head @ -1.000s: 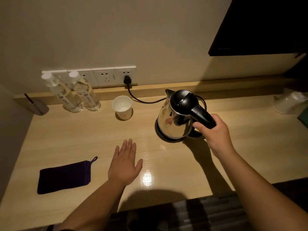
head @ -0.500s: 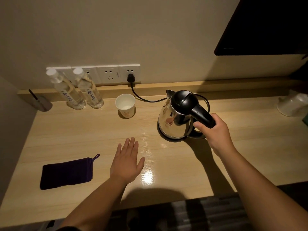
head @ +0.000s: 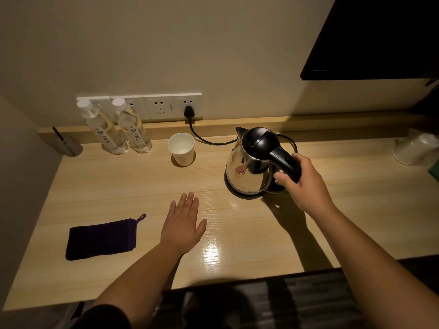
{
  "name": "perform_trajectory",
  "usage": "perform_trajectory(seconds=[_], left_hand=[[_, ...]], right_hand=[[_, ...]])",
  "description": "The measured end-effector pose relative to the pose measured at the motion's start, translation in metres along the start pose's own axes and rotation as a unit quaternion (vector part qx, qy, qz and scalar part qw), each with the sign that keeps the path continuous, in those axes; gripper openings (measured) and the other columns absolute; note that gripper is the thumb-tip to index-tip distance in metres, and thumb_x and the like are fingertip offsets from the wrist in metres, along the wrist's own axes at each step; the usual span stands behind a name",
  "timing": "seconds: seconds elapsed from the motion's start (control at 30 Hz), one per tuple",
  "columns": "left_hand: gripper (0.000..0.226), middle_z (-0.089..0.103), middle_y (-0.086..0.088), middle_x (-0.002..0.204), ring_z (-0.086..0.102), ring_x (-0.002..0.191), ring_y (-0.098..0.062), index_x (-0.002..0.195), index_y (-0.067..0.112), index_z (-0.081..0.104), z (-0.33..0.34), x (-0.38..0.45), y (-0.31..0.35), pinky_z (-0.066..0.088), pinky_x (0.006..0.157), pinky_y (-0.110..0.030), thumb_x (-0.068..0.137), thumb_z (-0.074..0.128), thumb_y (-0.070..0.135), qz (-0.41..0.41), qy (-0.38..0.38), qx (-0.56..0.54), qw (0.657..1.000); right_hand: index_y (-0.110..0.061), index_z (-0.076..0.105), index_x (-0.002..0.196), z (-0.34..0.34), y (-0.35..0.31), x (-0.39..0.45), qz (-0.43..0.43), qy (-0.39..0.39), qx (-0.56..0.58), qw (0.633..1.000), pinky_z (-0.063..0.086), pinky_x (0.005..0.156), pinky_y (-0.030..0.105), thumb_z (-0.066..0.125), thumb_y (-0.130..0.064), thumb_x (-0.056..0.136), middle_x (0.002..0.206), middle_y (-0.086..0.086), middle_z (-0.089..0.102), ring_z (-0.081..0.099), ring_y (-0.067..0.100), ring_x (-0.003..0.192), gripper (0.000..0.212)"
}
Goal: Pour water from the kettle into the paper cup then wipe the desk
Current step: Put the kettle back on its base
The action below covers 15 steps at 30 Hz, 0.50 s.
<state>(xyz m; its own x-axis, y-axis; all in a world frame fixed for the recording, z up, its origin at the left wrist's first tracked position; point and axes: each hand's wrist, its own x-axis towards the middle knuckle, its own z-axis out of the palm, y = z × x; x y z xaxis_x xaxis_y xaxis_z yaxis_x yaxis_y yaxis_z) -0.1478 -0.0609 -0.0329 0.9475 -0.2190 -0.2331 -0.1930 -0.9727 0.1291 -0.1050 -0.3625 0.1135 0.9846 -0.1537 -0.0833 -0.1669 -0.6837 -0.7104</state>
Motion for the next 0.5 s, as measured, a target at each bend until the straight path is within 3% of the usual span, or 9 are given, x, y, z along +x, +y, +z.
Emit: perform_trajectory(seconds=[0.17,0.3,0.5], left_hand=[[0.072,-0.004,-0.008,0.163,-0.009,0.149,-0.023,0.154,0.012,0.004,-0.010,0.002,0.002,-0.008,0.118,-0.041,0.098,0.020,0.053,-0.007,-0.030,-0.010,0.999],[0.071,0.000,-0.009,0.163,-0.006,0.149,-0.024,0.155,0.011,0.007,-0.019,0.002,0.006,-0.004,0.119,-0.042,0.098,0.022,0.052,-0.015,-0.036,-0.015,0.999],[0.072,0.005,-0.008,0.163,-0.001,0.150,-0.024,0.155,0.011,0.009,-0.027,-0.010,0.013,-0.002,0.120,-0.041,0.098,0.022,0.053,-0.030,-0.023,-0.029,0.999]], right_hand=[[-0.013,0.031,0.144,0.004,0.000,-0.015,-0.116,0.071,-0.154,0.979,0.028,0.112,0.043,0.058,-0.045,0.087,0.149,0.009,0.036,0.028,0.025,0.139,0.071],[-0.012,0.026,0.147,0.013,-0.003,-0.025,-0.166,0.073,-0.249,0.951,0.006,0.116,0.041,0.053,-0.049,0.088,0.159,0.012,0.018,0.006,0.026,0.147,0.076],[-0.010,0.032,0.145,0.036,-0.020,-0.039,-0.248,0.012,-0.294,0.923,0.008,0.116,0.046,0.047,-0.052,0.090,0.155,0.012,0.029,0.013,0.028,0.145,0.071]])
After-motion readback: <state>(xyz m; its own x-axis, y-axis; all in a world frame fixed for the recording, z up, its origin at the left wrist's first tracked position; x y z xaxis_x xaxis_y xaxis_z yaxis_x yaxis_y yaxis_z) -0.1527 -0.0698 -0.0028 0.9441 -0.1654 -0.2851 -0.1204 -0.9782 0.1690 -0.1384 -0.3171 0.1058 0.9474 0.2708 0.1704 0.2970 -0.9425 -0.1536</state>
